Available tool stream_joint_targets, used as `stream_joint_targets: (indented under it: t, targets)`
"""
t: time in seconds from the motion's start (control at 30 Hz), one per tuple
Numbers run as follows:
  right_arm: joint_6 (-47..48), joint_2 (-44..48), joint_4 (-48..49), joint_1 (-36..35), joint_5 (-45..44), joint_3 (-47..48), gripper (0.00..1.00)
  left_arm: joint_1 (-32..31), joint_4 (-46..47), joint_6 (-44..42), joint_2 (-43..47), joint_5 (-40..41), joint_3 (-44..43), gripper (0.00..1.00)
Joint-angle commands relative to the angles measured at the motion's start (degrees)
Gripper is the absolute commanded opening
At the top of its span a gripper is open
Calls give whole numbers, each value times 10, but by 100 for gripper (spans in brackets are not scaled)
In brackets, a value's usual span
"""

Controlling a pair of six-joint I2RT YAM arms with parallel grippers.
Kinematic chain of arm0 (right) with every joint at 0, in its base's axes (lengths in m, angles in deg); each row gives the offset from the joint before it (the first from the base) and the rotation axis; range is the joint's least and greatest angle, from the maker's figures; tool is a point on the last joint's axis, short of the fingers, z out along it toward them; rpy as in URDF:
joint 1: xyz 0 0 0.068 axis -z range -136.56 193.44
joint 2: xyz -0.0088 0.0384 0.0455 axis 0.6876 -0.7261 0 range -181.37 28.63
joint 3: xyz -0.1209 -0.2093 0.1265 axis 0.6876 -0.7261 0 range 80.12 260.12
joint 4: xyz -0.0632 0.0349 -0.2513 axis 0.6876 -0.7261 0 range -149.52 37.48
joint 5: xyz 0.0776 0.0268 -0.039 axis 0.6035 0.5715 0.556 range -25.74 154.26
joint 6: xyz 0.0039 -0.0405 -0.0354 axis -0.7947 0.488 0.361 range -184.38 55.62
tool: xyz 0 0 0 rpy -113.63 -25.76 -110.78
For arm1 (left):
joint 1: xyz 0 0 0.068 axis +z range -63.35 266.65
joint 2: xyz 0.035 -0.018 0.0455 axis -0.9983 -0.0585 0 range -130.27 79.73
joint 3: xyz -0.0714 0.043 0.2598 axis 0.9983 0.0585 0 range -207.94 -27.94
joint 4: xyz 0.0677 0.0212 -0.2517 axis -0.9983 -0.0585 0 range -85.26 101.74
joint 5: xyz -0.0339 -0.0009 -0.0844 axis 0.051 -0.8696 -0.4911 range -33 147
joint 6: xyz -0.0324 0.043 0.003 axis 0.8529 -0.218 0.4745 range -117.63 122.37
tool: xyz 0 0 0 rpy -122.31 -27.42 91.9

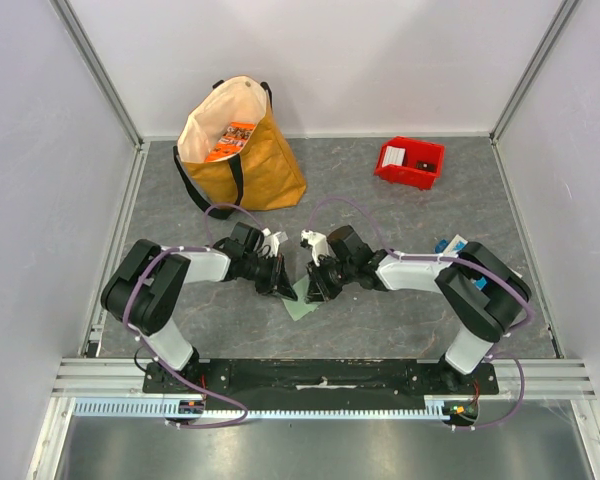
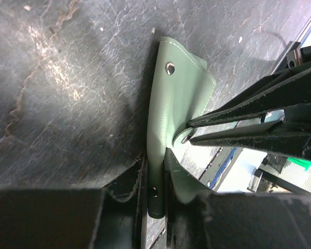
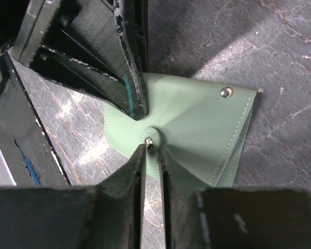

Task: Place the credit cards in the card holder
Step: Open the card holder at the center of the board.

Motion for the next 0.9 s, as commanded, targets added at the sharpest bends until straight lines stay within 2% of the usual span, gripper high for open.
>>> stream_joint_targets:
  t: [0.0,0.03,0.17,0.23,0.27,0.33,0.5,0.63,0.87]
  targets:
    - [23,-44,-90,-38,70,-7,12,-6,32,13,7,80,6,2]
    - [29,-47,-97,-42,70,-1,8,-6,36,19,8,83,9,2]
    - [23,-54,-97,-55,53,6,9,-7,56,43,20,93,21,2]
    - [19,-58,-110,-60,18,13,33,-7,68,54,26,94,30,2]
    - [16,-59,-112,-64,2,14,33,-6,72,60,29,95,33,2]
    - [16,-61,-112,-71,-15,12,30,-6,81,70,33,101,41,2]
    - [24,-72,-128,-111,-50,18,0,-7,91,96,36,123,46,2]
    - [30,-57,-128,-144,-57,12,0,-7,82,123,40,159,45,2]
    - [34,25,-129,-173,1,-24,0,-7,33,137,42,234,30,2]
